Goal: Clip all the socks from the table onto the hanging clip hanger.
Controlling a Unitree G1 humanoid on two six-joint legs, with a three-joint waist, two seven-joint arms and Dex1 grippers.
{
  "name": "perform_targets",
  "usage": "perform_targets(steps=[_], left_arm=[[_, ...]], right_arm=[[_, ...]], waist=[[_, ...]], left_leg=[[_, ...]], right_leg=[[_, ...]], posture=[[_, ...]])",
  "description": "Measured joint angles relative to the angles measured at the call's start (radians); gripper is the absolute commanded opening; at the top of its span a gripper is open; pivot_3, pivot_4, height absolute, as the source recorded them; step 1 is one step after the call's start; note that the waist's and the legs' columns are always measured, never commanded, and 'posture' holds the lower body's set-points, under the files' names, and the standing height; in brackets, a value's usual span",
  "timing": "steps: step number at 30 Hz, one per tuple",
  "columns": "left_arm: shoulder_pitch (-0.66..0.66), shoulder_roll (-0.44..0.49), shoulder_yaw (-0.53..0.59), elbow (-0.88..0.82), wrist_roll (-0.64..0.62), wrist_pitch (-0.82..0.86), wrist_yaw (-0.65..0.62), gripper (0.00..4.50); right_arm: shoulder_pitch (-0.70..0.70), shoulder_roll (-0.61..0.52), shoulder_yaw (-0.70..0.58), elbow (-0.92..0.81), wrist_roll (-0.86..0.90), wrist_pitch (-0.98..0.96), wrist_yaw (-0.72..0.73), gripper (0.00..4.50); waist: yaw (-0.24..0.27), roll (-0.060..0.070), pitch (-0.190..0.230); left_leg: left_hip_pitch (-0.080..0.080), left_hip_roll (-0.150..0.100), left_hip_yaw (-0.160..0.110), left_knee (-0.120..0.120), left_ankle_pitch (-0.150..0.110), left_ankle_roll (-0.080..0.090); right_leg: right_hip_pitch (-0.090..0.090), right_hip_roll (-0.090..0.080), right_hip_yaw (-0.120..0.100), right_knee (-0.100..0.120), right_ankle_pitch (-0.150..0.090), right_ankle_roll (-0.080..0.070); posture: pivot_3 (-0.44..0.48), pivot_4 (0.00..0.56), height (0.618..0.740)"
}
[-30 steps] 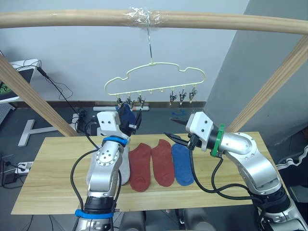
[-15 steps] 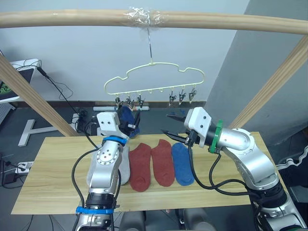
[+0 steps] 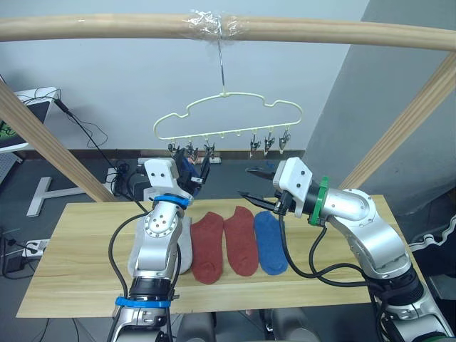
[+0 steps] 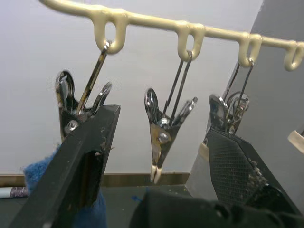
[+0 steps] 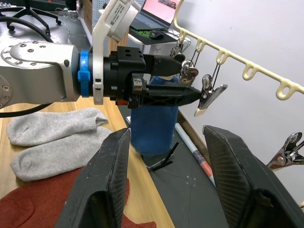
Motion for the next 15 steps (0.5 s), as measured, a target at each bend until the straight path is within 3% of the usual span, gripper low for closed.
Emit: perform_targets(steps=[11, 15], left_arm=[[-0.018, 0.004, 0.000, 0.000, 0.003, -0.001, 0.003, 3.35], [-0.019, 0.005, 0.000, 0.004, 0.003, -0.002, 0.001, 2.48]], right_arm=[[-0.005, 0.005, 0.000, 0.015, 0.000, -0.004, 0.008, 2.52], [-0.006, 0.006, 0.000, 0.015, 0.000, -0.004, 0.008, 2.52]], waist=[[0.000, 0.000, 0.000], [0.000, 0.000, 0.000]], left_leg=[[0.000, 0.000, 0.000, 0.000, 0.000, 0.000], [0.000, 0.000, 0.000, 0.000, 0.000, 0.000]], right_leg=[[0.000, 0.000, 0.000, 0.000, 0.000, 0.000], [0.000, 0.000, 0.000, 0.000, 0.000, 0.000]], posture=[[-0.059, 0.193, 0.705], [-0.060, 0.193, 0.705]])
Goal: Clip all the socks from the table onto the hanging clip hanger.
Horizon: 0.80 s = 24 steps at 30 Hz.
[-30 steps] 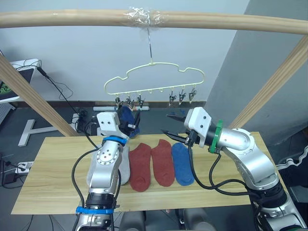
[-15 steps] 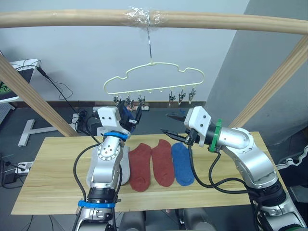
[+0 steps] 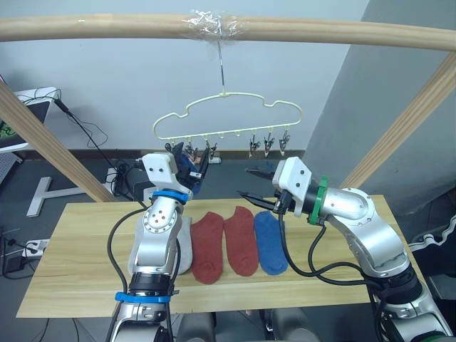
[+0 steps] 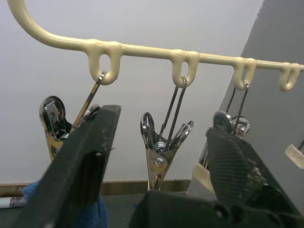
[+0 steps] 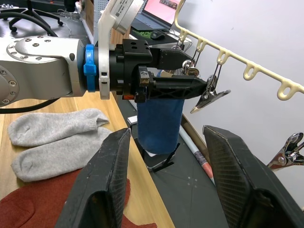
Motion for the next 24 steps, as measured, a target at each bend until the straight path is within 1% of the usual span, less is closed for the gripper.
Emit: perform_targets(steps=[6, 7, 8, 24], left_arm=[[-0.008, 0.010, 0.000, 0.034, 0.000, -0.026, -0.009, 0.56], [-0.011, 0.013, 0.001, 0.041, 0.000, -0.032, -0.009, 0.37], [-0.011, 0.013, 0.003, 0.044, 0.000, -0.036, -0.009, 0.28], [-0.010, 0.023, 0.009, 0.047, 0.001, -0.045, -0.009, 0.28]], right_arm=[[0.000, 0.000, 0.000, 0.000, 0.000, 0.000, 0.001, 2.52], [0.000, 0.000, 0.000, 0.000, 0.000, 0.000, 0.001, 2.52], [0.000, 0.000, 0.000, 0.000, 0.000, 0.000, 0.001, 2.52], [0.012, -0.004, 0.001, 0.000, 0.000, 0.000, 0.002, 2.52]], waist=[[0.000, 0.000, 0.000], [0.000, 0.000, 0.000], [0.000, 0.000, 0.000], [0.000, 0.000, 0.000]], left_leg=[[0.000, 0.000, 0.000, 0.000, 0.000, 0.000], [0.000, 0.000, 0.000, 0.000, 0.000, 0.000], [0.000, 0.000, 0.000, 0.000, 0.000, 0.000], [0.000, 0.000, 0.000, 0.000, 0.000, 0.000]], right_leg=[[0.000, 0.000, 0.000, 0.000, 0.000, 0.000], [0.000, 0.000, 0.000, 0.000, 0.000, 0.000], [0.000, 0.000, 0.000, 0.000, 0.000, 0.000], [0.000, 0.000, 0.000, 0.000, 0.000, 0.000]], posture=[[-0.059, 0.194, 0.705], [-0.059, 0.194, 0.705], [-0.059, 0.194, 0.705], [-0.053, 0.192, 0.705]])
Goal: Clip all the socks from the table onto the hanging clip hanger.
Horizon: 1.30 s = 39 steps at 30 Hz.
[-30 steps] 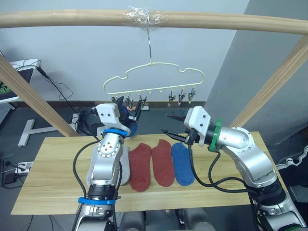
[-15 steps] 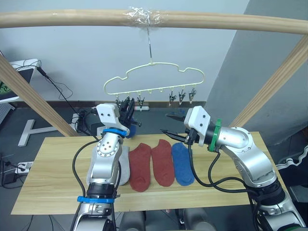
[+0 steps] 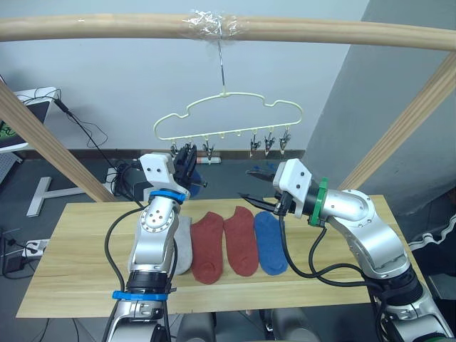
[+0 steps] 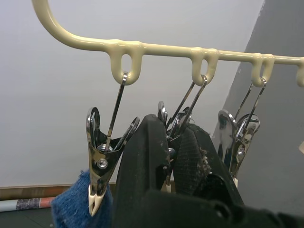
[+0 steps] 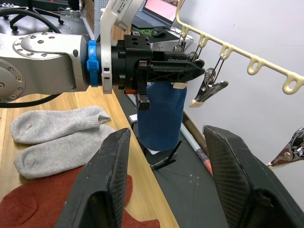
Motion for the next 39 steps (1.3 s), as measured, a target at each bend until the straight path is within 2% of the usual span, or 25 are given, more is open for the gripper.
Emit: perform_targets(steps=[1, 3, 7, 30, 33, 37, 39], left_arm=[[0.000, 0.000, 0.000, 0.000, 0.000, 0.000, 0.000, 0.28], [0.003, 0.000, 0.000, -0.001, -0.001, 0.000, -0.001, 1.00], [0.010, -0.003, -0.002, -0.004, -0.001, 0.008, 0.001, 2.18], [-0.022, -0.013, -0.011, -0.015, 0.007, 0.024, 0.018, 2.18], [-0.023, -0.013, -0.011, -0.015, 0.006, 0.025, 0.010, 1.60], [-0.025, -0.013, -0.011, -0.015, 0.005, 0.024, 0.001, 0.47], [-0.028, -0.013, -0.011, -0.015, 0.004, 0.024, 0.000, 0.13]], right_arm=[[0.000, 0.000, 0.000, 0.000, 0.000, 0.000, 0.000, 2.52], [0.000, 0.000, 0.000, 0.000, 0.000, 0.000, -0.001, 2.52], [0.000, 0.000, 0.000, 0.000, 0.000, 0.000, -0.001, 2.52], [0.000, 0.000, 0.000, 0.000, 0.000, 0.000, 0.000, 2.52], [0.000, 0.000, 0.000, 0.000, 0.000, 0.000, 0.000, 2.52], [0.000, 0.001, 0.000, 0.000, 0.000, 0.000, 0.000, 2.52], [0.000, 0.001, 0.001, 0.000, 0.000, 0.000, 0.000, 2.52]], waist=[[0.000, 0.000, 0.000], [0.000, 0.000, 0.000], [0.000, 0.000, 0.000], [0.000, 0.000, 0.000], [0.000, 0.000, 0.000], [0.000, 0.000, 0.000], [0.000, 0.000, 0.000]], left_leg=[[0.000, 0.000, 0.000, 0.000, 0.000, 0.000], [0.000, 0.000, 0.000, 0.000, 0.000, 0.000], [0.000, 0.000, 0.000, 0.000, 0.000, 0.000], [0.000, 0.000, 0.000, 0.000, 0.000, 0.000], [0.000, 0.000, 0.000, 0.000, 0.000, 0.000], [0.000, 0.000, 0.000, 0.000, 0.000, 0.000], [0.000, 0.000, 0.000, 0.000, 0.000, 0.000]], right_leg=[[0.000, 0.000, 0.000, 0.000, 0.000, 0.000], [0.000, 0.000, 0.000, 0.000, 0.000, 0.000], [0.000, 0.000, 0.000, 0.000, 0.000, 0.000], [0.000, 0.000, 0.000, 0.000, 0.000, 0.000], [0.000, 0.000, 0.000, 0.000, 0.000, 0.000], [0.000, 0.000, 0.000, 0.000, 0.000, 0.000], [0.000, 0.000, 0.000, 0.000, 0.000, 0.000]], posture=[[-0.053, 0.192, 0.705], [-0.056, 0.193, 0.705], [-0.056, 0.193, 0.705], [-0.054, 0.191, 0.705], [-0.055, 0.191, 0.705], [-0.054, 0.191, 0.705], [-0.052, 0.191, 0.705]])
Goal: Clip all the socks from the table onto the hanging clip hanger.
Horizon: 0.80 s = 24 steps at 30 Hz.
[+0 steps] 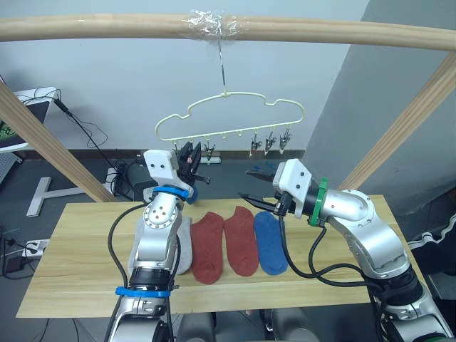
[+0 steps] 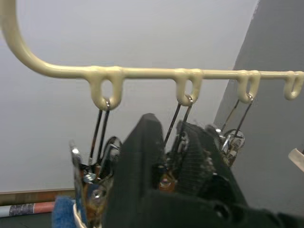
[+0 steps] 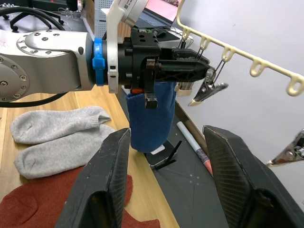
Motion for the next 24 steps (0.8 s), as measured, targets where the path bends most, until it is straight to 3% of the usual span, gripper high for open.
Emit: perform_targets(steps=[3, 9, 16, 24], left_arm=[[0.000, 0.001, 0.000, 0.000, -0.001, 0.000, -0.001, 0.12], [0.004, 0.013, 0.000, -0.010, -0.004, 0.009, -0.025, 0.12], [0.013, 0.027, 0.001, -0.049, -0.030, 0.057, -0.062, 0.12], [0.017, 0.034, 0.001, -0.069, -0.035, 0.092, -0.071, 0.12]], right_arm=[[0.003, 0.000, 0.003, 0.000, -0.003, 0.000, -0.003, 2.52], [0.112, 0.009, 0.036, 0.079, -0.112, 0.002, -0.119, 4.46], [0.229, 0.101, 0.087, 0.304, -0.218, 0.001, -0.267, 4.50], [0.179, 0.208, 0.044, 0.562, -0.248, -0.098, -0.390, 4.50]], waist=[[0.000, 0.000, 0.000], [0.002, 0.000, 0.000], [0.003, 0.000, 0.001], [0.002, 0.000, 0.001]], left_leg=[[0.000, 0.000, 0.000, 0.000, 0.000, 0.000], [0.000, 0.000, 0.001, 0.000, 0.000, 0.000], [0.000, 0.000, 0.001, 0.000, 0.000, 0.000], [0.000, 0.000, 0.001, 0.000, 0.000, 0.000]], right_leg=[[0.000, 0.000, 0.000, 0.000, 0.000, 0.000], [0.000, 0.000, 0.001, 0.000, 0.000, 0.000], [0.000, 0.000, 0.001, 0.000, -0.001, 0.001], [0.000, 0.000, 0.001, 0.000, -0.001, 0.003]], posture=[[-0.051, 0.193, 0.705], [-0.035, 0.200, 0.705], [-0.028, 0.205, 0.705], [-0.024, 0.207, 0.705]])
